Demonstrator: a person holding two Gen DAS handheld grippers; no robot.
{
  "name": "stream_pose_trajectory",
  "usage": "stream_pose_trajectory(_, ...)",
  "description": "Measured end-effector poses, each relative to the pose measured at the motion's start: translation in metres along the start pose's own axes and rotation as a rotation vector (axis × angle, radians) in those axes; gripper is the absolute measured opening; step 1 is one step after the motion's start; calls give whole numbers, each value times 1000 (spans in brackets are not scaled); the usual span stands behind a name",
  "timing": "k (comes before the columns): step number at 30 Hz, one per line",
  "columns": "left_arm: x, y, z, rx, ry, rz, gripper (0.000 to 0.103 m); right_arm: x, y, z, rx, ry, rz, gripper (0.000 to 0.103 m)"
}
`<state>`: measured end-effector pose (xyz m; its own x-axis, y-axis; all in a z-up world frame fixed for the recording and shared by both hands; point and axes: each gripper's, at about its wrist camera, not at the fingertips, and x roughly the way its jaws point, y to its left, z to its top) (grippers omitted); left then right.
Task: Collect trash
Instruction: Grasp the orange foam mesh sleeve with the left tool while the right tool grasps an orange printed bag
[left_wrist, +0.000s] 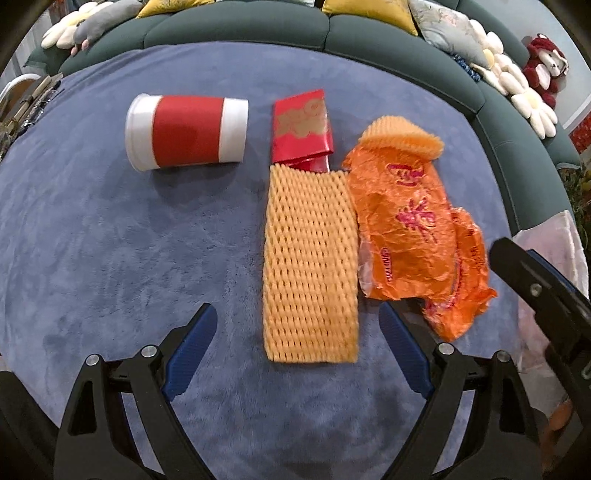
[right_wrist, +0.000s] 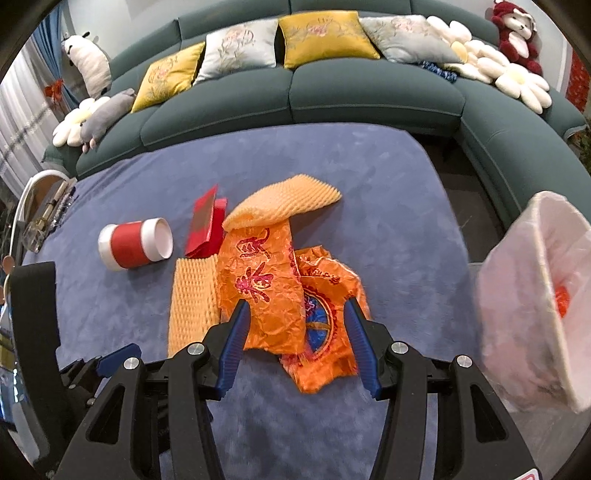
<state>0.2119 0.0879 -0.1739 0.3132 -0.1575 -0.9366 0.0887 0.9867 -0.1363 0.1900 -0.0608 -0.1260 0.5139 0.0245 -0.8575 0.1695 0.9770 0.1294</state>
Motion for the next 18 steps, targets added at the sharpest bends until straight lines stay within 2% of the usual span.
stream_pose_trajectory(4,11,0,4,2,18,12,83,20,1,3,-1,30,7,51)
stream_pose_trajectory(8,21,1,6,-6,47,-2,68,37,1,5,5,58,16,51)
stream_pose_trajectory(12,23,-1,5,18,40,2,54,49,2,5,9,82,31,52)
stream_pose_trajectory(15,23,-4,6,32,39,1,48,56,2,3,22,101,51,51)
stream_pose_trajectory(18,21,1,6,22,38,-21,40,62,6,0,24,117,77,42)
